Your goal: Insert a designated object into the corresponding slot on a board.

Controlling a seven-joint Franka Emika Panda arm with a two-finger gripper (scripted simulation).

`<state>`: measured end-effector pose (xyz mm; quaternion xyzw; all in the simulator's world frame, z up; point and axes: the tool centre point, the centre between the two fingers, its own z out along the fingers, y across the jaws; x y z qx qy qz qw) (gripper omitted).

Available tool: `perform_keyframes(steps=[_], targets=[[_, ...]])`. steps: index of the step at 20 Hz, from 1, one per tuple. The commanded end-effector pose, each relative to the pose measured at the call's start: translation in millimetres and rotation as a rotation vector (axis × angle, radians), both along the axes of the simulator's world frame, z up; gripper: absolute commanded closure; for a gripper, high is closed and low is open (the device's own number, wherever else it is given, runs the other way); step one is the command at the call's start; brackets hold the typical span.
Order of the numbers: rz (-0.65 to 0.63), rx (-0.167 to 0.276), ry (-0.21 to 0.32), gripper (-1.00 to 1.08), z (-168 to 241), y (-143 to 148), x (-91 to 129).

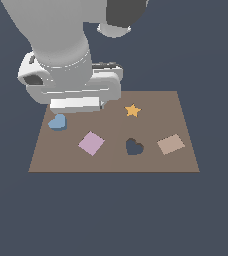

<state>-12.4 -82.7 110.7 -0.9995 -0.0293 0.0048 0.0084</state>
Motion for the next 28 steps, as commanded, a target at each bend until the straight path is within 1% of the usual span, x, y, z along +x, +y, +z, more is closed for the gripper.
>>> perform_keyframes(steps=[1,7,12,16,21,28], targets=[[0.018,-0.004,-0.002,-0.92,-14.9,-24.5,-0.9],[0.053,-0.012,-0.007,-0.92,-43.0,-71.2,1.4],[0.070,-0.015,-0.010,-0.92,-56.7,-94.3,4.1],[0.075,-0.016,-0.011,-0.92,-60.8,-101.6,6.0],[0.073,-0.016,-0.010,-0.92,-62.0,-101.7,5.5],[0.075,-0.016,-0.010,-0.92,-79.5,-101.8,6.3]])
